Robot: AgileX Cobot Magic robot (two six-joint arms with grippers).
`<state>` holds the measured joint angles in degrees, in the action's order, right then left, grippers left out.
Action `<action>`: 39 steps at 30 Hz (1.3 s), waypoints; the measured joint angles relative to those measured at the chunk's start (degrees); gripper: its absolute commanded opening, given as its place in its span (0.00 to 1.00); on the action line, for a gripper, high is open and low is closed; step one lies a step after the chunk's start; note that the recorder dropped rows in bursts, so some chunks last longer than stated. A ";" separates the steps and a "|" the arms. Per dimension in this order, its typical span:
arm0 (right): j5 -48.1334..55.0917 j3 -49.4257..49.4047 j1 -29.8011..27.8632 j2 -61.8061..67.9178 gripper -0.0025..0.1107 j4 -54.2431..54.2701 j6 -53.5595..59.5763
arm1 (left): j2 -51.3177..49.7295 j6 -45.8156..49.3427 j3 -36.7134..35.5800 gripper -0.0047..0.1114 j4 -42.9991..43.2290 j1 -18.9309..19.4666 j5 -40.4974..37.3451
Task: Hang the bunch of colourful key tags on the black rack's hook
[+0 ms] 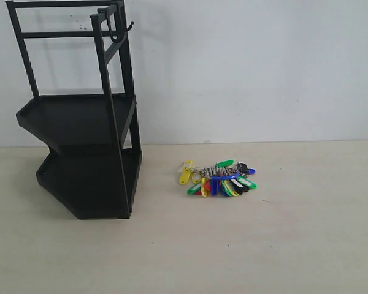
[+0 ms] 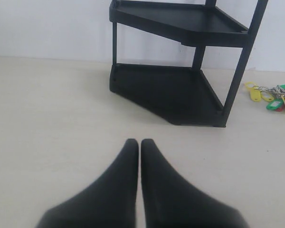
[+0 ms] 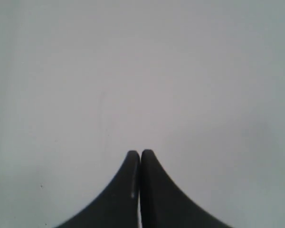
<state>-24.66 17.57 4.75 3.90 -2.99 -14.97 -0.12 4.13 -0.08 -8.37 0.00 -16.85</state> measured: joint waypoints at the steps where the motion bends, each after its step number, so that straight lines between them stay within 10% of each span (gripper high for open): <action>1: 2.72 2.54 0.00 1.93 0.02 0.00 -0.04 | 0.00 0.00 0.00 0.08 0.00 0.00 0.00; 16: 54.65 25.99 0.00 44.55 0.02 9.16 0.55 | 0.00 0.00 0.00 0.08 0.00 0.00 0.00; 29: 50.07 33.75 0.00 82.46 0.04 37.33 27.01 | 0.00 0.00 0.00 0.08 0.00 0.00 0.00; 39: 50.35 50.35 0.00 105.76 0.39 62.01 40.75 | 0.00 0.00 0.00 0.08 0.00 0.00 0.00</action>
<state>25.68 67.92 4.75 109.66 59.02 25.78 -0.12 4.13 -0.08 -8.37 0.00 -16.85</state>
